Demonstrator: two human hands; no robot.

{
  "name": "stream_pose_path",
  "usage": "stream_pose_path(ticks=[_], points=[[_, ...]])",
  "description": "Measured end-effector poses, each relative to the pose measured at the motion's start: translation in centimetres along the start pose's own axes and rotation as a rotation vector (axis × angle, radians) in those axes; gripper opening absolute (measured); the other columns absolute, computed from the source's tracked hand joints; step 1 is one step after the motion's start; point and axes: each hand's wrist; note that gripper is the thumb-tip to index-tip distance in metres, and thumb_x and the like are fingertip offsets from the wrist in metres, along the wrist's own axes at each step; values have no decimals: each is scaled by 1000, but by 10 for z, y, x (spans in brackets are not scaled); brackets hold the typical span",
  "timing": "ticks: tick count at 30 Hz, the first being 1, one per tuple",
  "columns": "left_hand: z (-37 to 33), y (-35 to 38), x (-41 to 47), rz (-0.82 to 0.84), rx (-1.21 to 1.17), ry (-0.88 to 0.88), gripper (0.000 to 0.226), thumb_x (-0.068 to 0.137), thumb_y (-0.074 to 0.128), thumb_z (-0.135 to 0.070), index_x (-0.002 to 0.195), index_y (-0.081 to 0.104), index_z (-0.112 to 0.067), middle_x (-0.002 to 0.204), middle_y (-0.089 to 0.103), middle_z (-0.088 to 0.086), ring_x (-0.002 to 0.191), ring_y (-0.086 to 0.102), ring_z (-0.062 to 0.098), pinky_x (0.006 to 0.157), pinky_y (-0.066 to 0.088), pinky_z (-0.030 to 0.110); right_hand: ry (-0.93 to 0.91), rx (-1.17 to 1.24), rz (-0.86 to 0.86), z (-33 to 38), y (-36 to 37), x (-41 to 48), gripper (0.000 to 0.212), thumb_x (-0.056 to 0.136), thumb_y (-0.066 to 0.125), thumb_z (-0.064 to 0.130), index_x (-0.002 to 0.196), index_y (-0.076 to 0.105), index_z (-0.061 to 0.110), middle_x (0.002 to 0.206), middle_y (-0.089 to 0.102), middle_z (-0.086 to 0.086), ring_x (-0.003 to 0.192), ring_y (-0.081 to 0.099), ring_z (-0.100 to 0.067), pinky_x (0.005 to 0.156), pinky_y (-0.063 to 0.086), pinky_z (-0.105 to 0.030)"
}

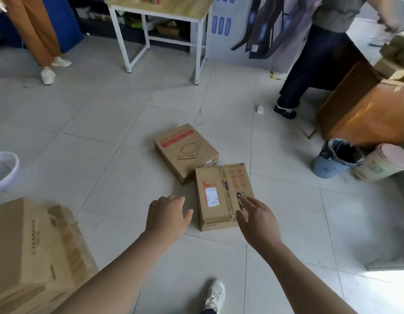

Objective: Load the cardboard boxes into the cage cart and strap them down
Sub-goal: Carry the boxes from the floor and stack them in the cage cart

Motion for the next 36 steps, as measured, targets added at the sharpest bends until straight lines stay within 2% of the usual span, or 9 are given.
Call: stream_pose_path(ticks=[2,5,12,18,22,24,29,32,36], points=[[-22,18,31,36,-5,14,31,93,44,-47,91,56,-19,89,63,-2,83,55,22,69,40,32,19,-14,19,-31,0,27,48,95,45,34,141,43,21,145,45,3,133,40,-18,108,35,-32],[-48,48,75,72,-13,20,41,93,44,-49,113,61,-18,105,66,-3,96,60,20,80,45,32,34,-40,36,-71,5,67,48,95,46,34,140,45,18,144,47,2,131,42,-19,110,33,-30],[-72,130,166,123,-9,74,37,91,47,-47,114,62,-22,100,67,-4,92,60,20,76,41,30,68,-56,73,-140,52,154,42,92,52,29,133,52,18,135,55,2,122,49,-21,104,36,-30],[-66,225,233,227,-16,33,38,92,47,-45,119,60,-22,106,65,-4,99,59,19,80,42,31,127,-52,123,-201,129,218,43,92,53,29,133,53,17,129,59,0,117,53,-24,99,41,-32],[-58,300,263,332,-46,-60,44,92,48,-45,129,52,-21,121,60,0,110,55,22,87,43,33,159,-47,170,-245,192,253,35,90,55,26,123,59,15,119,64,-4,109,56,-27,95,42,-33],[-57,338,275,382,-45,-91,48,92,47,-46,132,47,-20,126,56,1,115,52,22,90,43,34,159,-64,187,-268,224,268,36,90,55,25,124,57,14,122,62,-7,113,54,-29,98,39,-34],[-56,435,295,423,-46,-115,58,90,48,-52,140,35,-24,125,50,1,113,50,23,87,46,35,146,-102,265,-322,306,301,47,96,43,36,141,39,21,147,41,-9,136,35,-26,110,29,-34],[-49,492,302,442,-6,-154,69,89,48,-57,146,26,-26,132,43,6,117,46,26,90,44,35,144,-93,279,-351,355,317,51,96,43,38,144,33,22,150,34,-12,139,29,-28,112,27,-36],[-32,556,302,529,19,-311,85,85,49,-65,151,11,-29,144,24,18,127,37,36,98,39,38,197,-140,314,-385,409,331,59,96,42,45,149,21,28,156,18,-18,144,15,-31,116,17,-38]])
Point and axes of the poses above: each hand's wrist, its own x-axis towards the middle knuckle, its own y-axis out of the palm, z = x × y
